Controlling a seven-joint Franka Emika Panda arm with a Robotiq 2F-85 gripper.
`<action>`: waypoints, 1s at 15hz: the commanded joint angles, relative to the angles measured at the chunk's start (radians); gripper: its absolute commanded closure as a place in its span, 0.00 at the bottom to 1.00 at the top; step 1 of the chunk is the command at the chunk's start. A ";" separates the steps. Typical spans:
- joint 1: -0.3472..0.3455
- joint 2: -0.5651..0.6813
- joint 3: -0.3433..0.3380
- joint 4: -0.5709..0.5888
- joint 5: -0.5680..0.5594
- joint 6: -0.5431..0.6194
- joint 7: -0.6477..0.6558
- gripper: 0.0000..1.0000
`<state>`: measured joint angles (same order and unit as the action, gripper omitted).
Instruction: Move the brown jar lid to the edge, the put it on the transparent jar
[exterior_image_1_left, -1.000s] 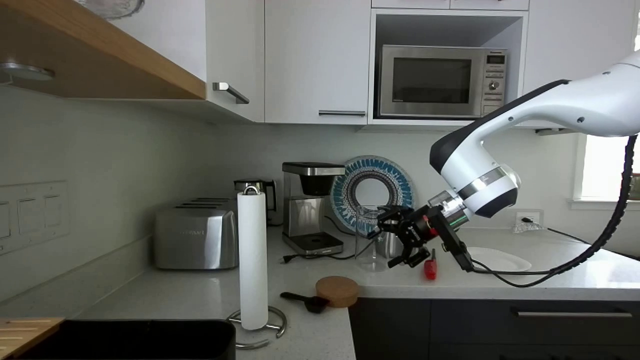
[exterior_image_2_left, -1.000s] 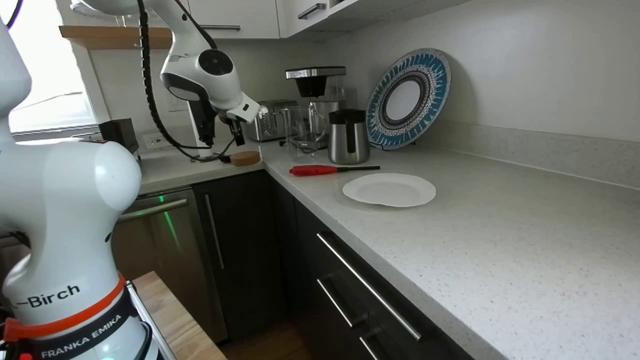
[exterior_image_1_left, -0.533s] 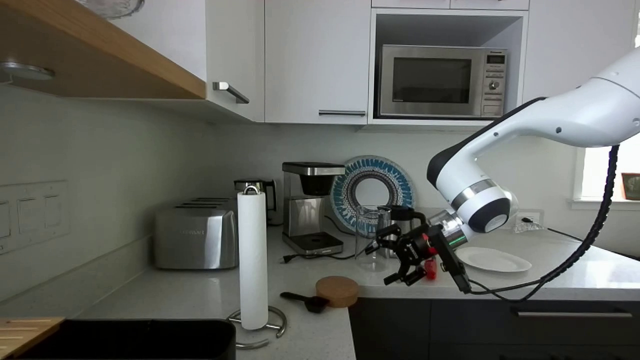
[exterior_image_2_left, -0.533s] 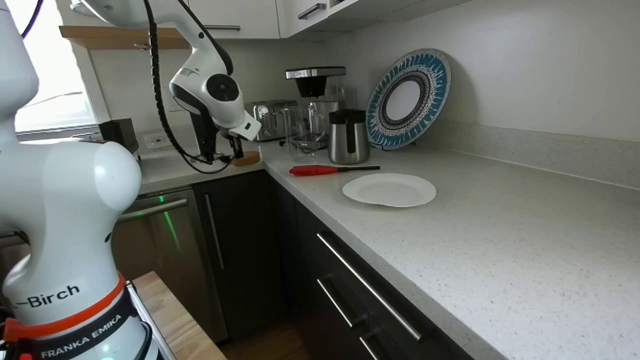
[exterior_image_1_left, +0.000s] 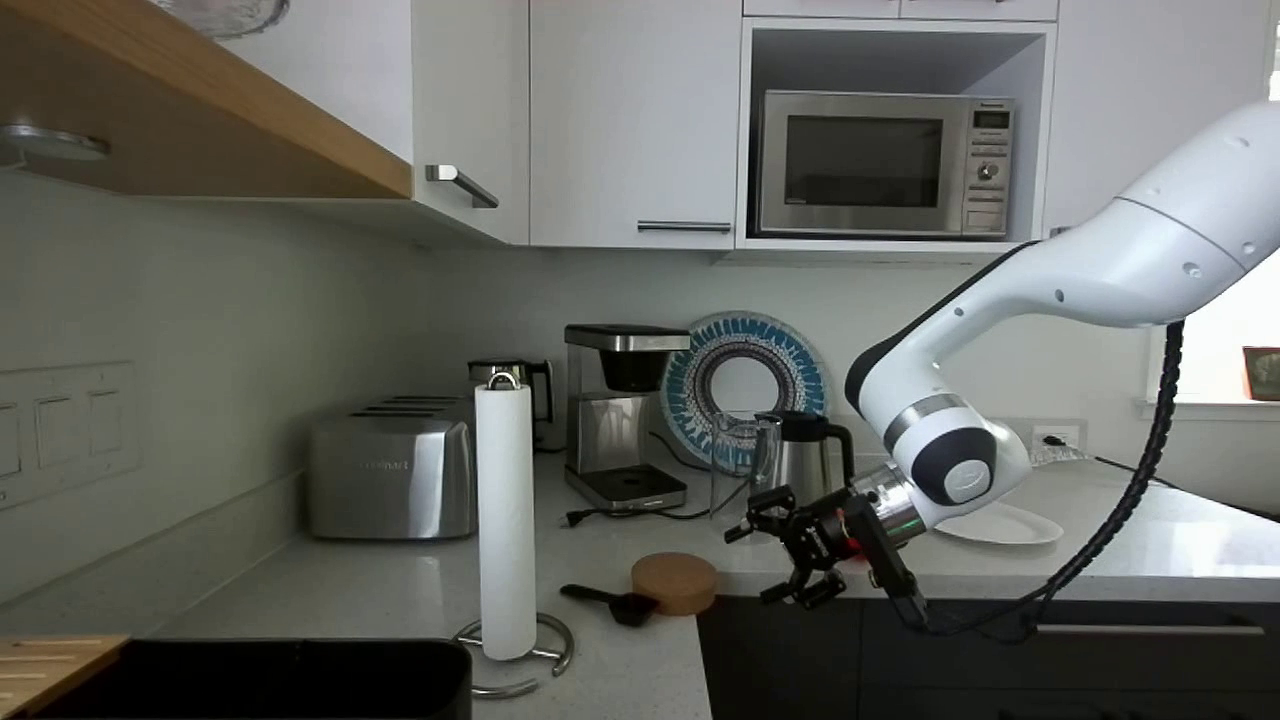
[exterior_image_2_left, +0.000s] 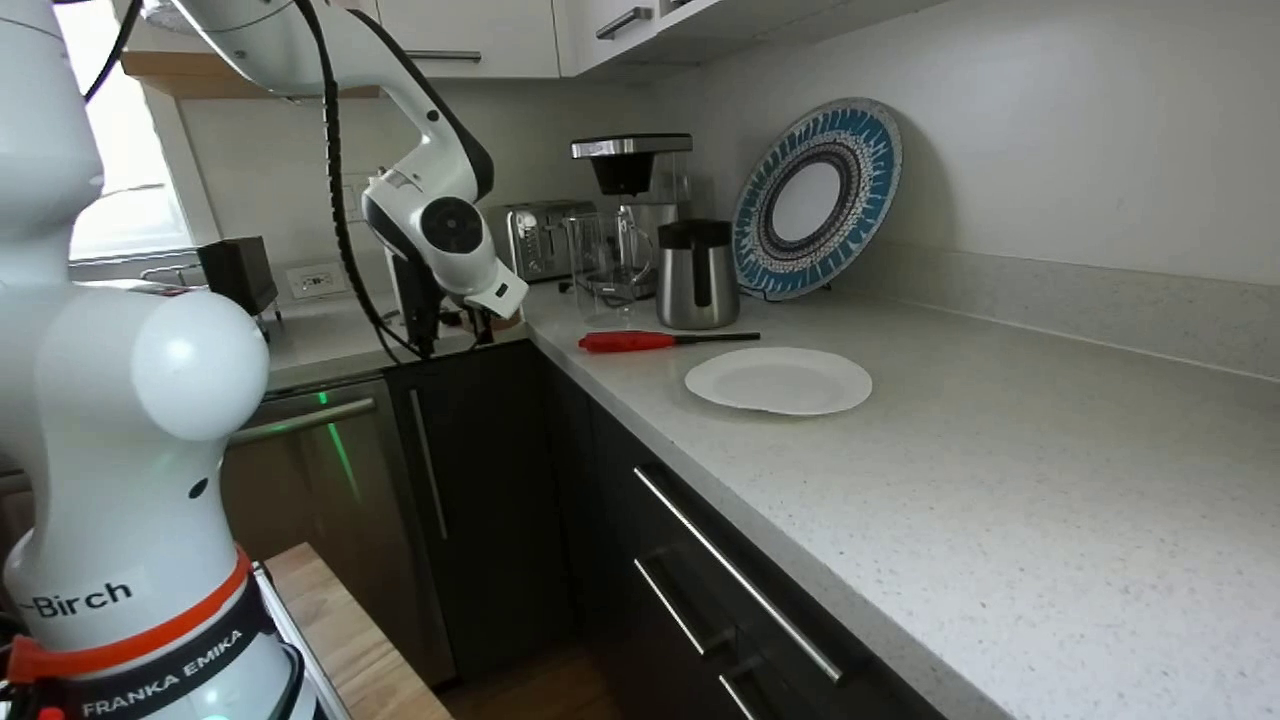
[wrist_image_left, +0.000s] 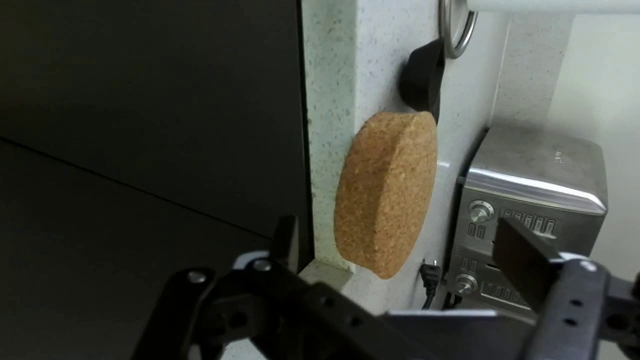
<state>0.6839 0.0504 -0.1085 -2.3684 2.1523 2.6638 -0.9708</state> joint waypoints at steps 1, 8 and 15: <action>-0.152 0.069 0.128 0.039 0.128 -0.056 -0.111 0.00; -0.273 0.133 0.240 0.069 0.239 -0.147 -0.234 0.00; -0.302 0.164 0.256 0.076 0.295 -0.222 -0.265 0.00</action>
<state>0.4113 0.1902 0.1264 -2.2992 2.3958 2.4861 -1.1866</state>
